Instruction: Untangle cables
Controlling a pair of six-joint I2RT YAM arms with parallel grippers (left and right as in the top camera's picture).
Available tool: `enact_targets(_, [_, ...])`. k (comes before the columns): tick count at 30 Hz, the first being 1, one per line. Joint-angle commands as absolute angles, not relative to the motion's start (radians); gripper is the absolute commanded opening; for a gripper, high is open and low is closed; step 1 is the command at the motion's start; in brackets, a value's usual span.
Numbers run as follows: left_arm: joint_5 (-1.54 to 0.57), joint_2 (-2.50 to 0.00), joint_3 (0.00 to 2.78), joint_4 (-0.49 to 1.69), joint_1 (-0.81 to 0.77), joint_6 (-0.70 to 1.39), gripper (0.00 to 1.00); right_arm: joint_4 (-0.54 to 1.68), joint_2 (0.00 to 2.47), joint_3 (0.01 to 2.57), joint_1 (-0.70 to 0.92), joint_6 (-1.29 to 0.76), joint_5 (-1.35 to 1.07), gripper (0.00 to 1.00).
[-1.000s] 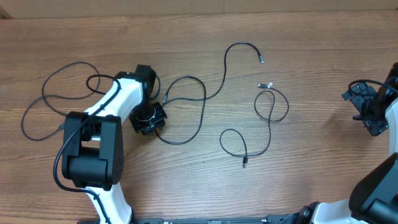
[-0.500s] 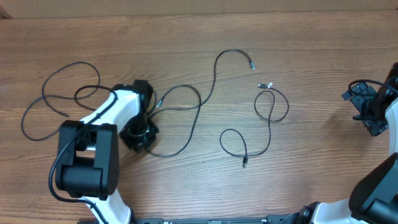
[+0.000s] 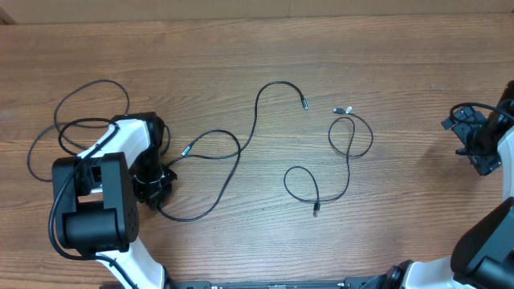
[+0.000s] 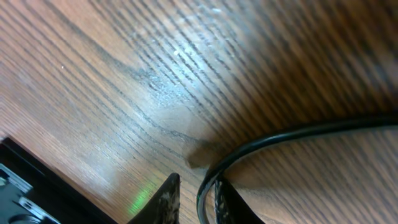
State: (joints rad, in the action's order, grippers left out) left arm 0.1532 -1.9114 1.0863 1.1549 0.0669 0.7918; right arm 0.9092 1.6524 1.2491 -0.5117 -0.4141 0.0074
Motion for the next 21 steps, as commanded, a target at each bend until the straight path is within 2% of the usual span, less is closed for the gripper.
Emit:
enact_targets(1, [0.152,-1.842,1.143,1.152,0.056,0.725,0.24,0.905,1.647,1.247,-0.514,-0.414,0.014,1.00])
enact_targets(6, [0.023,-1.728,1.258,1.152,0.029,0.593,0.32,0.905,1.647,1.247,-0.514,-0.414,0.014,1.00])
enact_targets(10, [-0.117,-1.684,1.323,1.138,0.006,0.492,0.31,0.905,1.647,1.247,-0.514,-0.414,0.014,1.00])
enact_targets(12, [-0.168,-1.682,1.329,1.110,-0.016,0.494,0.20,0.905,1.647,1.247,-0.514,-0.414,0.014,1.00])
enact_targets(13, [-0.183,-1.685,1.328,1.097,-0.028,0.493,0.09,0.905,1.647,1.247,-0.514,-0.414,0.014,1.00])
enact_targets(14, [-0.185,-1.689,1.328,1.087,-0.044,0.493,0.04,0.905,1.647,1.247,-0.514,-0.414,0.014,1.00])
enact_targets(18, [-0.184,-1.708,1.328,1.038,-0.129,0.460,0.04,0.905,1.647,1.247,-0.514,-0.414,0.014,1.00])
enact_targets(21, [-0.182,-1.727,1.328,0.993,-0.207,0.418,0.14,0.905,1.647,1.247,-0.514,-0.414,0.014,1.00])
